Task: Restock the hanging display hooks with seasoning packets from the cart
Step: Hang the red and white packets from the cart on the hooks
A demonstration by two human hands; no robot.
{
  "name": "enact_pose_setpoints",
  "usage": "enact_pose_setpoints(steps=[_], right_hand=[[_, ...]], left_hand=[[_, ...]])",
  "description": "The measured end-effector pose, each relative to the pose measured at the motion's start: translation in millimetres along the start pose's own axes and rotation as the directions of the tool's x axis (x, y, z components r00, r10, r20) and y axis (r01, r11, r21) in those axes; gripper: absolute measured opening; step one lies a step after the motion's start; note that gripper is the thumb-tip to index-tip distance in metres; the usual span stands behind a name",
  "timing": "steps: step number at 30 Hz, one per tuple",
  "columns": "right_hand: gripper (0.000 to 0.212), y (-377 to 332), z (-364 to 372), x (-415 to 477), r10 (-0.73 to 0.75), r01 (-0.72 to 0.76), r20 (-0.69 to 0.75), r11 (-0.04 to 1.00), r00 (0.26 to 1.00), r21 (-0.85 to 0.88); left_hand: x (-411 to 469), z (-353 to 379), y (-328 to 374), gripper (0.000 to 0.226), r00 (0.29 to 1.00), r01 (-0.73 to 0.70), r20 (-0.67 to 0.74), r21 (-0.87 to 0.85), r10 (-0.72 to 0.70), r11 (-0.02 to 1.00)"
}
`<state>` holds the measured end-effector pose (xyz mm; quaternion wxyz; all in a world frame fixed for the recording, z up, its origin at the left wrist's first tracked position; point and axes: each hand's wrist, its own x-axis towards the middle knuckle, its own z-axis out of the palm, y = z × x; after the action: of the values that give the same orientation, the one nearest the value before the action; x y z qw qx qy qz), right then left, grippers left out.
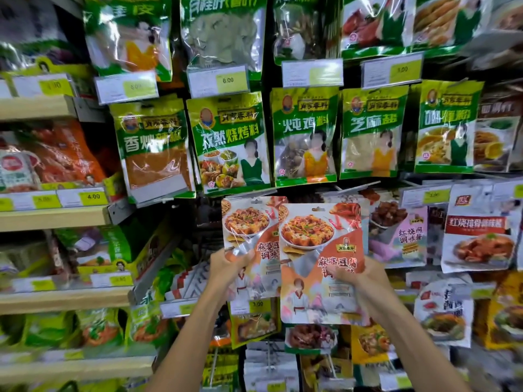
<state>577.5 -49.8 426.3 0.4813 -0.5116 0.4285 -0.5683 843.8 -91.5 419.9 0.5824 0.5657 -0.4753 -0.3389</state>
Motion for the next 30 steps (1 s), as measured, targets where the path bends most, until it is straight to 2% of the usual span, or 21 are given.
enact_pose_setpoints(steps=[12,15,19,21,24,26,28,30], right_hand=[[0.049,5,0,3,0.069,-0.07,0.02,0.997,0.997,0.022],[0.05,5,2,4,0.087,-0.087,0.021,0.995,0.996,0.046],[0.045,6,8,5,0.115,-0.117,0.031,0.992,0.993,0.056],[0.04,7,11,6,0.136,-0.138,0.036,0.989,0.99,0.053],[0.034,8,18,7,0.134,-0.136,0.046,0.99,0.99,0.038],[0.033,8,26,8,0.132,-0.135,0.056,0.99,0.99,0.037],[0.033,10,35,11,0.136,-0.139,0.076,0.99,0.988,0.031],[0.032,13,47,17,0.142,-0.145,0.098,0.989,0.985,0.029]], left_hand=[[3,7,-7,0.028,0.996,0.067,-0.068,0.057,-0.063,0.996],[7,13,-6,0.033,0.994,0.101,-0.055,0.07,-0.097,0.993],[9,17,-11,0.022,0.992,0.114,-0.051,0.059,-0.111,0.992],[7,15,-10,0.018,0.995,0.098,-0.002,0.083,-0.098,0.992],[-3,1,-7,0.018,0.997,0.005,0.068,0.316,-0.028,0.949],[-13,-19,-3,0.024,0.999,-0.027,-0.006,0.534,0.035,0.845],[-26,-42,15,0.028,0.97,-0.072,-0.127,0.669,0.209,0.74],[-36,-59,52,0.021,0.861,-0.193,-0.225,0.684,0.455,0.703]])
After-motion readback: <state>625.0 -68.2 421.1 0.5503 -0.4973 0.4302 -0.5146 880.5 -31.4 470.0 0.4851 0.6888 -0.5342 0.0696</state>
